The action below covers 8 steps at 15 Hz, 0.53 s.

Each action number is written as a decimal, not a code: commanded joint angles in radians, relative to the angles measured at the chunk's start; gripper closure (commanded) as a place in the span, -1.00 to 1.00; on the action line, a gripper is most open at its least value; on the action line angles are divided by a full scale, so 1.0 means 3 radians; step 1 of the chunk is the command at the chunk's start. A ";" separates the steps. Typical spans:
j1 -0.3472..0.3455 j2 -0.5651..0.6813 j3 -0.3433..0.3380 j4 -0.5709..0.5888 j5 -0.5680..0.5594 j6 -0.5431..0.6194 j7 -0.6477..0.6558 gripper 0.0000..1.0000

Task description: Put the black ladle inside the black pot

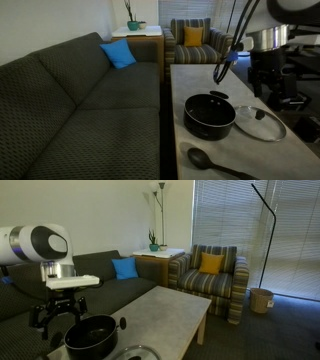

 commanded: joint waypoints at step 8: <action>-0.0057 0.0911 0.0113 0.0610 0.0033 0.0070 -0.0334 -1.00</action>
